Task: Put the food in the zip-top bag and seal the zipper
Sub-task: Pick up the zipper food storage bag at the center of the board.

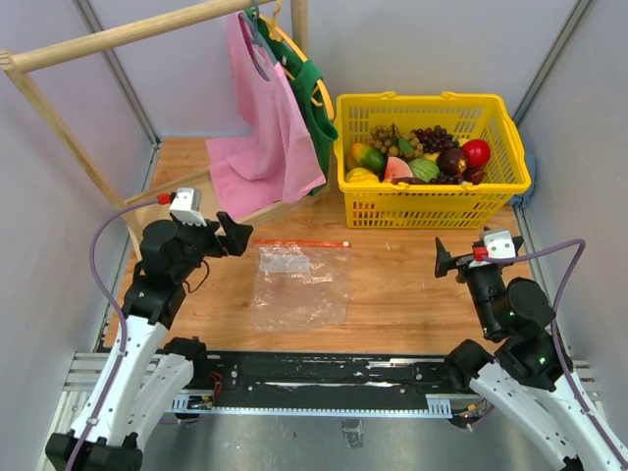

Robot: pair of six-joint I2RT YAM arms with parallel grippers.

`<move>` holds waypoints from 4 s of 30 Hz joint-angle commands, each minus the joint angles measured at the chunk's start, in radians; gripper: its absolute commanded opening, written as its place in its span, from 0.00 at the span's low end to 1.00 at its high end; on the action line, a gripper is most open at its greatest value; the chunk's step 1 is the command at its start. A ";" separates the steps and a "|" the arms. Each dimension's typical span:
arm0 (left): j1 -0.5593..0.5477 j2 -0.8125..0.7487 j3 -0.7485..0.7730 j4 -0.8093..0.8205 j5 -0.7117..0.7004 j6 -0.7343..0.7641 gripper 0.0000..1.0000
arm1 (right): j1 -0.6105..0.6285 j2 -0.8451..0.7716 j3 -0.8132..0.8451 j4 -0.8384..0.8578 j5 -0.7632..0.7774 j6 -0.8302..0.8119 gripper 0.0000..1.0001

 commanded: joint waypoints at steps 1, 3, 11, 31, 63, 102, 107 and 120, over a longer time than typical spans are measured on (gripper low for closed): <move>0.006 0.087 0.040 -0.044 0.039 -0.035 0.99 | 0.029 -0.016 0.022 0.015 -0.006 0.025 0.98; 0.005 0.136 0.041 -0.058 0.043 -0.070 0.99 | 0.029 -0.016 0.020 0.016 -0.049 0.030 0.98; 0.002 0.379 -0.043 0.042 0.072 -0.211 0.99 | 0.029 -0.011 0.014 0.017 -0.126 0.024 0.98; -0.052 0.827 -0.021 0.233 0.049 -0.246 0.77 | 0.031 -0.031 -0.006 0.026 -0.192 0.023 0.98; -0.219 0.471 0.441 -0.194 0.421 0.512 0.00 | 0.032 0.413 0.272 -0.002 -0.633 0.065 0.98; -0.220 0.304 0.286 -0.103 0.650 0.624 0.00 | 0.077 0.804 0.142 0.414 -0.954 0.090 0.64; -0.220 0.305 0.281 -0.096 0.655 0.619 0.00 | 0.093 0.839 0.134 0.419 -0.981 0.076 0.59; -0.221 0.313 0.272 0.024 0.482 0.411 0.28 | 0.130 0.835 0.119 0.403 -0.853 0.182 0.01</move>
